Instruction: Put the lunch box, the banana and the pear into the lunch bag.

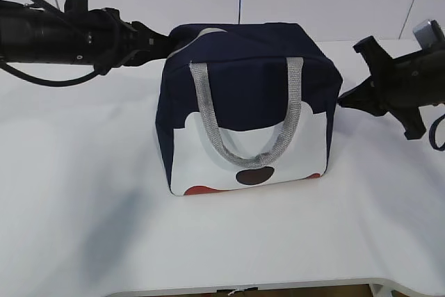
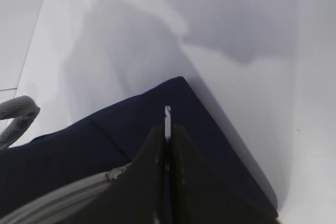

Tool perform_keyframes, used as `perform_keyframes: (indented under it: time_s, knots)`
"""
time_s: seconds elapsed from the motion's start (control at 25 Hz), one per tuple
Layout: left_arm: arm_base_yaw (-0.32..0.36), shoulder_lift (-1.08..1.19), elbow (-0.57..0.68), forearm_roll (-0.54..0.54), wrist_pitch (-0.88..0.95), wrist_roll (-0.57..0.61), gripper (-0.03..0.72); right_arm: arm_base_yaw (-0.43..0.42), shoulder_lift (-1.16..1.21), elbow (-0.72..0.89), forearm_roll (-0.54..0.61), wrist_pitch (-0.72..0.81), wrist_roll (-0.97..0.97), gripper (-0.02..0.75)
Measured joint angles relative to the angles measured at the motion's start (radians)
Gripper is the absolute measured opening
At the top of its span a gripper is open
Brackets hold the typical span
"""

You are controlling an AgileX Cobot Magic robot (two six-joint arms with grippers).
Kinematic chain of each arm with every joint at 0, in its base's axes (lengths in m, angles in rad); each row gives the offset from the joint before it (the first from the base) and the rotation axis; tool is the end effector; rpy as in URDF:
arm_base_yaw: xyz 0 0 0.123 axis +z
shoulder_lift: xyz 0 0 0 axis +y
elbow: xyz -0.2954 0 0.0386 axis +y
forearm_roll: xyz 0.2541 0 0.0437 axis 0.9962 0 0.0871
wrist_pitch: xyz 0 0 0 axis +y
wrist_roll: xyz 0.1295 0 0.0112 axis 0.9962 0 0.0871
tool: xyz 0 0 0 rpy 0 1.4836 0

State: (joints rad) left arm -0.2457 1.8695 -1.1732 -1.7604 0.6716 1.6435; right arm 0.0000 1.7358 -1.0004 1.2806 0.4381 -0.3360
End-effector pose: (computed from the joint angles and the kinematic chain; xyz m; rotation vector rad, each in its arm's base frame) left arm 0.4064 -0.1839 0.2189 0.5021 1.9869 -0.9246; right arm 0.3886 0.0529 0.1863 0.8911 2.2982 0.9201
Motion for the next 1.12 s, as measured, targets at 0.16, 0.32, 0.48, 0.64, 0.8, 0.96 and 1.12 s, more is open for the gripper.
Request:
perform_keyframes:
  time_s: [0.16, 0.32, 0.48, 0.64, 0.8, 0.96, 1.12]
  knots:
    - [0.000, 0.000, 0.000, 0.000, -0.001, 0.000, -0.010, 0.000, 0.039, 0.000, 0.045, 0.029, -0.060, 0.018]
    - [0.000, 0.000, 0.000, 0.000, -0.001, 0.000, -0.010, 0.000, 0.061, -0.004, 0.069, 0.047, -0.078, 0.018]
    - [0.000, 0.000, 0.000, 0.000, -0.003, 0.000, -0.010, 0.000, 0.066, -0.004, 0.120, 0.055, -0.087, 0.018]
    - [0.000, 0.000, 0.000, 0.000, -0.005, 0.000, -0.010, 0.001, 0.068, -0.004, 0.167, 0.065, -0.193, 0.025]
    - [0.001, 0.000, 0.000, 0.000, -0.007, 0.000, -0.010, 0.000, 0.070, -0.004, 0.232, 0.113, -0.322, 0.189]
    - [0.002, 0.000, 0.000, 0.000, -0.015, 0.000, -0.010, 0.000, 0.070, -0.004, 0.260, 0.158, -0.349, 0.401]
    - [0.005, 0.000, 0.000, 0.000, -0.017, 0.000, -0.010, -0.003, 0.071, -0.004, 0.267, 0.219, -0.403, 0.455]
